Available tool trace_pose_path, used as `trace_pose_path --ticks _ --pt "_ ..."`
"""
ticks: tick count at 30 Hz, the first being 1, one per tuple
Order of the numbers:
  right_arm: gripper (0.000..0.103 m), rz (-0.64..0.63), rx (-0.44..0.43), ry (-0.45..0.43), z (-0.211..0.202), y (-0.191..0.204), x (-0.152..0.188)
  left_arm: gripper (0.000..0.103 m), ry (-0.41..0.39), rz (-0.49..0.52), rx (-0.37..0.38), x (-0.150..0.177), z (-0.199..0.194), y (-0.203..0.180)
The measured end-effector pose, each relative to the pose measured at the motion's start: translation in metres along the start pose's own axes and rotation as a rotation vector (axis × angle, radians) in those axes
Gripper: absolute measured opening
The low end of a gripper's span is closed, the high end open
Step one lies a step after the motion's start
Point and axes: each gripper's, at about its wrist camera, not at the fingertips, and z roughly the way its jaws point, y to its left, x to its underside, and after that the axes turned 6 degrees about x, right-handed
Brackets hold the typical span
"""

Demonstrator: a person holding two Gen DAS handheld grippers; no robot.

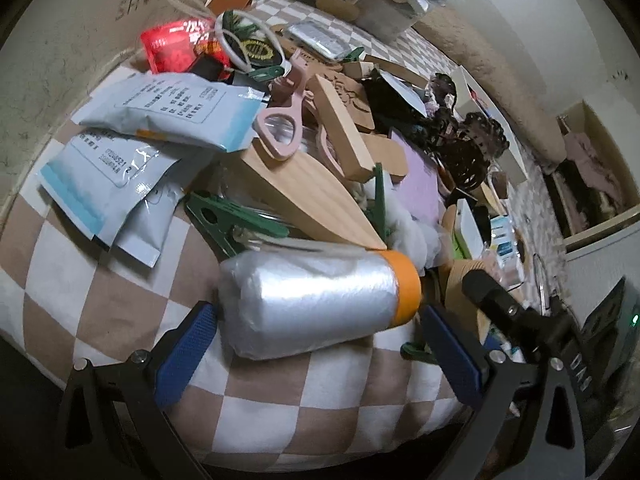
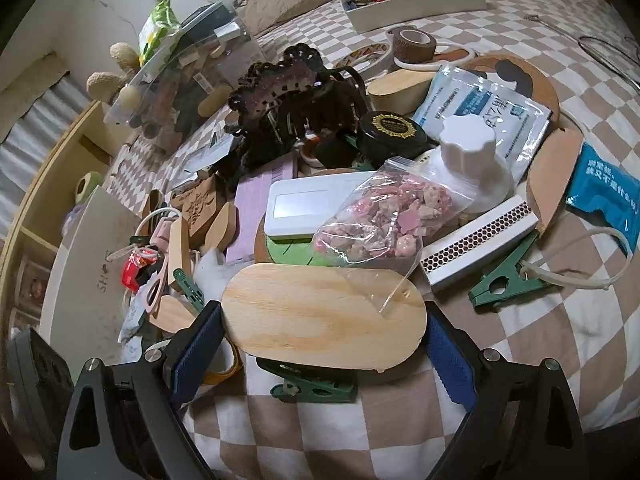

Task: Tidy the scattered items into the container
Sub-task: 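Close the right tool on the wooden board while the left tool grasps the silver roll, then carry the board with the right tool while the left tool carries the roll to the box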

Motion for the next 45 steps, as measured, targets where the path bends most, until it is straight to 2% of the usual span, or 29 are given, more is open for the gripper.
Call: trace_pose_path --ticks 3,8,21,28,38,45 --pt "0.095 0.004 -0.012 0.001 -0.001 -0.001 0.000 0.087 -0.027 0.056 -0.008 0.005 -0.002 -0.005" --pt "0.095 0.026 -0.037 0.006 -0.002 -0.005 -0.001 0.084 -0.044 0.097 0.004 0.008 -0.003 -0.005" --pt "0.095 -0.003 -0.116 -0.015 -0.013 0.001 -0.001 0.083 -0.067 0.122 0.069 0.008 -0.016 -0.007" --pt "0.095 -0.027 -0.135 -0.053 -0.024 0.003 -0.003 0.084 -0.149 0.188 0.071 0.001 -0.038 -0.017" --pt "0.095 -0.105 -0.126 -0.120 -0.044 0.015 -0.006 0.084 -0.214 0.231 0.082 -0.015 -0.060 -0.026" --pt "0.095 -0.137 -0.128 -0.191 -0.065 0.021 -0.024 0.084 -0.270 0.275 0.081 -0.036 -0.080 -0.039"
